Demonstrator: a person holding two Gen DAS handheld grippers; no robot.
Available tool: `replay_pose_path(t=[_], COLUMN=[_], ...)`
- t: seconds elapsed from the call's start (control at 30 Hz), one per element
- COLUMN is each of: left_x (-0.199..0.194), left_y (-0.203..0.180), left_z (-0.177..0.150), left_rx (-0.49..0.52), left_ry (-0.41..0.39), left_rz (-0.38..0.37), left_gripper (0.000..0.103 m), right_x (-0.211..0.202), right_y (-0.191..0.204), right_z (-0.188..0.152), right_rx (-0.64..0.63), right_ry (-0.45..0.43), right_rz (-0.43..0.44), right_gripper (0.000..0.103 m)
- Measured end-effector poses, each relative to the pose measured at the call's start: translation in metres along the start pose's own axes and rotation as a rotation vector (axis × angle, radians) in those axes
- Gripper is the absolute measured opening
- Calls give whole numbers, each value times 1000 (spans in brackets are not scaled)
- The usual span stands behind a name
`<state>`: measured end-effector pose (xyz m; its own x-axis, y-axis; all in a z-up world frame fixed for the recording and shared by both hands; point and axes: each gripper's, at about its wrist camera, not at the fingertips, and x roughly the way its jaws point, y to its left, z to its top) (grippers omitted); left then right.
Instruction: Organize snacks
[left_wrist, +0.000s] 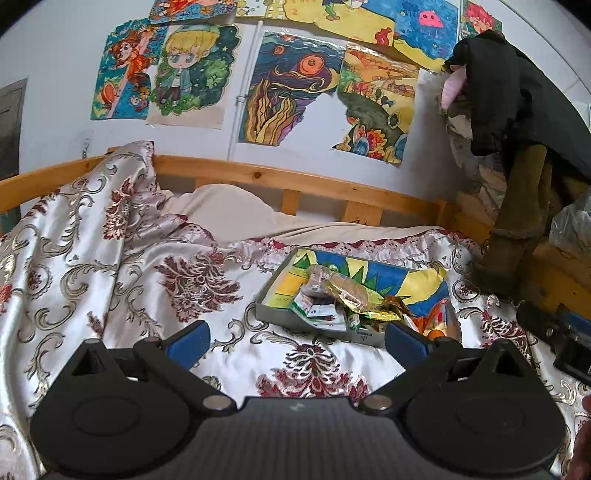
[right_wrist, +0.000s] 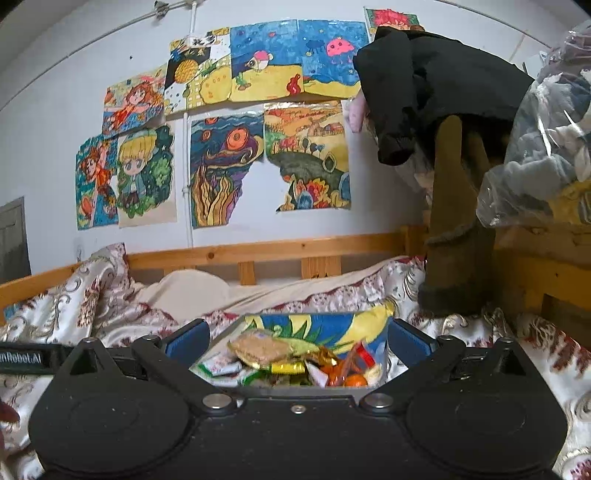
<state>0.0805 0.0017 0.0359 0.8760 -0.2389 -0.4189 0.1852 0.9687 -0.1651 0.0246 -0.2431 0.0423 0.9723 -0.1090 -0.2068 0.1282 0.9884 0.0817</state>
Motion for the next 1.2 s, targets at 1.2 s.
replay_pose_path(t=[1.2], left_x=[-18], left_y=[2], left_z=[-43], left_rx=[58], left_ry=[122], left_rz=[82], left_gripper=[103], right_x=[-20], right_y=[14], right_z=[-37], right_rx=[-21], right_ry=[243], right_rz=[-35], right_gripper=[102])
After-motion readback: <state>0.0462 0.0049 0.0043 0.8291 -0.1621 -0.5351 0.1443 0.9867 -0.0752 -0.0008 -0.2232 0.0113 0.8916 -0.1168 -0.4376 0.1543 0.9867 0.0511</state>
